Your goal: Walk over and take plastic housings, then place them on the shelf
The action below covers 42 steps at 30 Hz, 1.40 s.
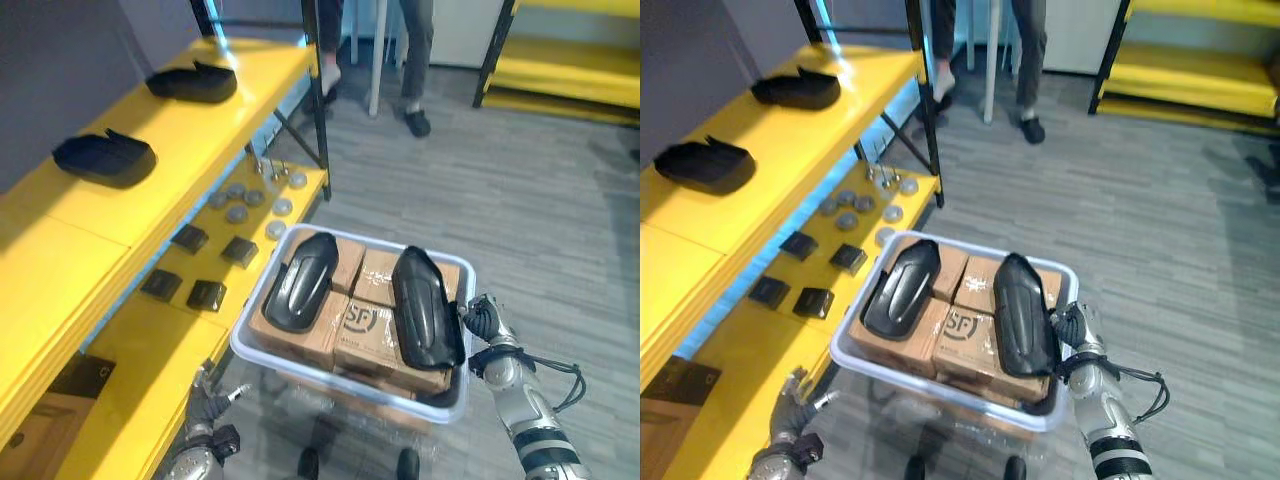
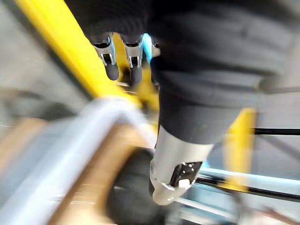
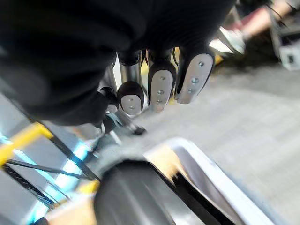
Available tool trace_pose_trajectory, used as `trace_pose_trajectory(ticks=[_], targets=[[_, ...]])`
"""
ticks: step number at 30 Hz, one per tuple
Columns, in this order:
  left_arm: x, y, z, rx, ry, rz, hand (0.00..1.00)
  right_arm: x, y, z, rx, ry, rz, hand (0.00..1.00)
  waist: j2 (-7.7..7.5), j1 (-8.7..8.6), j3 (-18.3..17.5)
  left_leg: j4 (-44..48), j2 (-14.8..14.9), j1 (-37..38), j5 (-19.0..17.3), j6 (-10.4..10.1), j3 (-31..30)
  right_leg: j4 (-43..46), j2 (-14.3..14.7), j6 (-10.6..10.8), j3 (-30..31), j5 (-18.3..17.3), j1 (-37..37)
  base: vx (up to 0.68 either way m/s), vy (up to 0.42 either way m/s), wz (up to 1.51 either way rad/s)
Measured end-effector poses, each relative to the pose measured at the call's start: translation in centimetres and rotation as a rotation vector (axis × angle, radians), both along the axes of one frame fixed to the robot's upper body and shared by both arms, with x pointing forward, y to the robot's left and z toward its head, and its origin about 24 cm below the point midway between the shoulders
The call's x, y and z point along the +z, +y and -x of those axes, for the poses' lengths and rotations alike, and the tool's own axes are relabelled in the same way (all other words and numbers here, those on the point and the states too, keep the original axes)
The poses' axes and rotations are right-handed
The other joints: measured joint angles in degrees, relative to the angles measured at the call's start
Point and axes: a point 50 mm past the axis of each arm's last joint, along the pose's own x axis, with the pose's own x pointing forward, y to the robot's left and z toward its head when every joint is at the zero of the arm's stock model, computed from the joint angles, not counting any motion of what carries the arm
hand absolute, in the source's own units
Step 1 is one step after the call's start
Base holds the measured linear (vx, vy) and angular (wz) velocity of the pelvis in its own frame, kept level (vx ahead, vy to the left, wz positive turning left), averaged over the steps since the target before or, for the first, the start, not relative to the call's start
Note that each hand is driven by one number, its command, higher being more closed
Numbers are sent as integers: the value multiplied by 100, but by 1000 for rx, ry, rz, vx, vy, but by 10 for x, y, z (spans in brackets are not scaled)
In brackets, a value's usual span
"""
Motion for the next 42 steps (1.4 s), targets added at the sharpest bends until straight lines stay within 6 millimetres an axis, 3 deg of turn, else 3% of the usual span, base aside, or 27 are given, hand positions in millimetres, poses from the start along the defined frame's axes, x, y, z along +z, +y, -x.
trace_pose_trajectory(ticks=[5, 9, 10, 14, 17, 20, 22, 26, 30, 37, 38, 42], targets=[[45, -11, -16, -31, -184, -91, 0, 3, 3, -1, 20, -11, 7, 100, -113, -60, -338, -79, -17, 148, 4, 3, -99, -255, -2, 12, -119, 44, 293, 58, 12, 10], [50, -34, -22, -115, -221, -35, 0, 12, 10, -4, 59, -52, 14, 100, -127, -95, -461, -207, -3, 286, 48, 5, -95, -305, -3, 4, -121, 57, 393, 10, 3, 1], [50, -47, -25, -173, -223, 2, 0, 12, 13, -6, 69, -51, 17, 0, -144, -117, -514, -269, -1, 314, 88, 2, -93, -378, 4, -8, -121, 106, 418, 0, 0, 0], [53, -79, -36, -319, -238, 27, 0, 16, 20, -21, 79, -56, 17, 0, -152, -147, -515, -420, 9, 269, 241, -8, -75, -468, 19, -45, -106, 232, 342, -61, 4, -3], [58, -86, -38, -328, -258, 20, 0, 10, 18, -35, 14, -32, -48, 0, -150, -124, -475, -389, 9, -73, 349, -38, -82, -452, 34, -78, -120, 353, 14, -129, -1, 2], [73, -86, -33, -293, -316, 18, 0, 8, 9, -48, -77, -2, -117, 0, -136, -51, -113, -175, 21, -435, 400, -55, -126, -337, 59, -122, -151, 433, -282, -148, -12, 6], [86, -88, -27, -295, -379, 19, 0, 14, -1, -55, -150, -14, -170, 0, -81, 19, 175, -10, 23, -631, 394, -61, -166, -208, 57, -129, -178, 437, -442, -166, 2, 7], [106, -98, -14, -313, -482, 48, 0, 48, -13, -74, -235, -99, -221, 0, 68, 59, 653, 202, 5, -1208, 421, -78, -263, -163, 45, -135, -257, 539, -887, -122, 16, 11], [111, -107, -9, -344, -504, 70, 0, 72, -33, -77, -300, -155, -202, 0, 183, 78, 955, 225, -25, -1455, 507, -42, -301, -172, 17, -135, -292, 610, -1094, -16, 47, 6], [115, -118, -10, -377, -525, 88, 0, 66, -58, -69, -393, -107, -156, 0, 230, 57, 1109, 290, -60, -1801, 523, -51, -398, -247, -11, -108, -400, 651, -1313, 82, 52, 7], [115, -118, -10, -374, -523, 89, 0, 67, -59, -70, -394, -98, -140, 100, 258, 55, 1128, 332, -60, -1856, 516, -56, -406, -247, -16, -107, -402, 652, -1341, 72, 41, 5], [115, -121, -12, -371, -528, 106, 0, 85, -67, -73, -392, -114, -92, 100, 363, 155, 1229, 438, -86, -2139, 505, -55, -443, -246, -16, -111, -418, 707, -1567, 16, 19, 2]])
